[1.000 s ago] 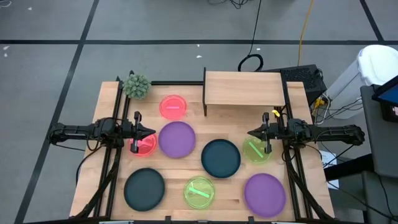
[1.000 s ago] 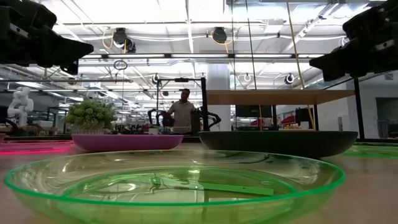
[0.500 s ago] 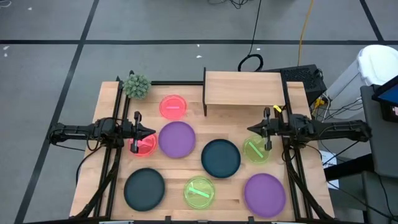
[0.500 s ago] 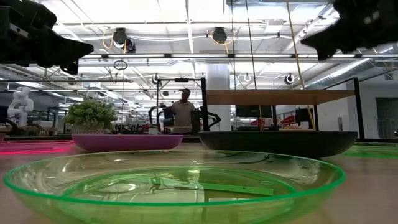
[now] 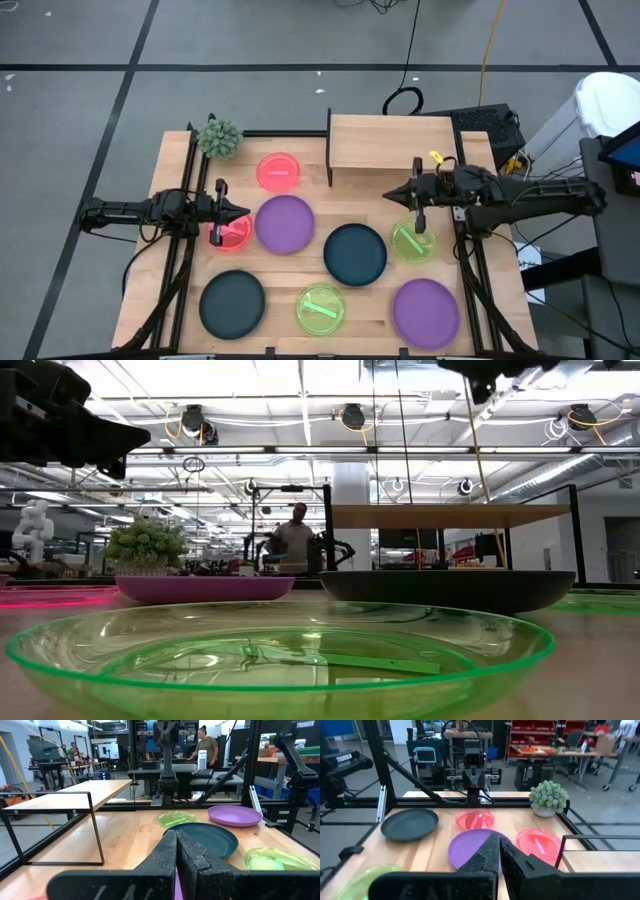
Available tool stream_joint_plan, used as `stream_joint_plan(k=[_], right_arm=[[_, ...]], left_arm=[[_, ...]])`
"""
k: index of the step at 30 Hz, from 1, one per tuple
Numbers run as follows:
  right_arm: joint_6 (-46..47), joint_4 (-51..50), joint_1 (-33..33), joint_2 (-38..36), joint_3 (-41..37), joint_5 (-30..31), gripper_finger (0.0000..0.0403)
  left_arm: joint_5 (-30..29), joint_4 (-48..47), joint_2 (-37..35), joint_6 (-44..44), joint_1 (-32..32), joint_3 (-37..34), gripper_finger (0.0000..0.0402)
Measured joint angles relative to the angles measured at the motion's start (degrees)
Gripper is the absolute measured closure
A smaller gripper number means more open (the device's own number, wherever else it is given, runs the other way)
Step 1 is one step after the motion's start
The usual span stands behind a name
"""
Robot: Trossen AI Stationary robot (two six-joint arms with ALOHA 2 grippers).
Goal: Place and stack plates onto a shelf
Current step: Put the right black plate on the shelf
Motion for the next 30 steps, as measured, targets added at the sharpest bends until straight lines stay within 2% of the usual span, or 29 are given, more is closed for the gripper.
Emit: stream_joint_plan(k=[8, 19, 30], right_arm=[[1.5, -7.2, 0.0, 7.6, 11.7, 0.0, 0.0403], [1.5, -26.4, 0.0, 18.1, 31.3, 0.1, 0.0403], [8.8, -31.1, 0.3, 22.8, 33.5, -0.2, 0.0403]], left_arm=[[0.0, 0.0, 0.0, 0.0, 0.0, 0.0, 0.04], [0.0, 0.0, 0.0, 0.0, 0.0, 0.0, 0.04], [-0.1, 0.4, 0.0, 0.0, 0.0, 0.0, 0.04]])
